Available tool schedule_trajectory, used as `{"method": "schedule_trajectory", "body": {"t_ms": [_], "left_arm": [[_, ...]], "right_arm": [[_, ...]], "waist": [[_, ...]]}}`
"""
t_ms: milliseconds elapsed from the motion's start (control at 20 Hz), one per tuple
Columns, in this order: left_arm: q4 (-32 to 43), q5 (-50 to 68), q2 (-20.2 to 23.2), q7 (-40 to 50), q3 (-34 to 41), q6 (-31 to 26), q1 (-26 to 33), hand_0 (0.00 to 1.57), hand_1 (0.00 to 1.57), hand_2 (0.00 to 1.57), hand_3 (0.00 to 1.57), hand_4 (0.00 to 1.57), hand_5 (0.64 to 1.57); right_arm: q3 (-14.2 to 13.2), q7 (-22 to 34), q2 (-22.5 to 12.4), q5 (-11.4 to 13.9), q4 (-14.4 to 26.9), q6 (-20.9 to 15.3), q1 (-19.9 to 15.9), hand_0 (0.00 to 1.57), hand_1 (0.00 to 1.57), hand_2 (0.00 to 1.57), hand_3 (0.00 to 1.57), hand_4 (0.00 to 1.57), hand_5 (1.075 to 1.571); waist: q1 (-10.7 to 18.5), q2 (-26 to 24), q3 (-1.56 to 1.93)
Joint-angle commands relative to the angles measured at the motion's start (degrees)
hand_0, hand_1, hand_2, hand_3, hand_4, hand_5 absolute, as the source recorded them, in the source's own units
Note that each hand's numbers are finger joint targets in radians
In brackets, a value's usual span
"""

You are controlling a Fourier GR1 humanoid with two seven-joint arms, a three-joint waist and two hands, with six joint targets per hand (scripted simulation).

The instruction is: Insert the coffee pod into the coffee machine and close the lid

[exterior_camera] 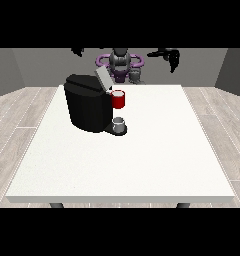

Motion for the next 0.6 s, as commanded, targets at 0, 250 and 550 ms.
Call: {"method": "schedule_trajectory", "body": {"t_ms": [0,250,550], "left_arm": [[-5.9,2.3,-1.1,-0.2,-1.0,0.5,4.7,0.0,0.0,0.0,0.0,0.0,1.571],[-13.4,5.2,-1.9,4.8,-3.7,-2.5,8.2,0.0,0.0,0.0,0.0,0.22,1.571],[-21.2,8.1,-1.9,7.4,-5.8,1.5,10.5,0.0,0.0,0.0,0.0,0.0,1.571]], "right_arm": [[0.9,1.9,0.8,-0.6,-1.1,1.5,-2.3,0.0,0.0,0.0,0.0,0.16,1.571],[0.0,0.7,1.9,1.3,4.2,-0.6,-4.7,0.0,0.0,0.0,0.0,0.0,1.571],[-4.6,-5.6,-0.7,-2.3,11.0,4.4,-6.2,0.0,0.0,0.0,0.0,0.0,1.571]], "waist": [[-0.5,1.5,0.01],[3.4,2.5,0.03],[2.6,8.0,0.04]]}}
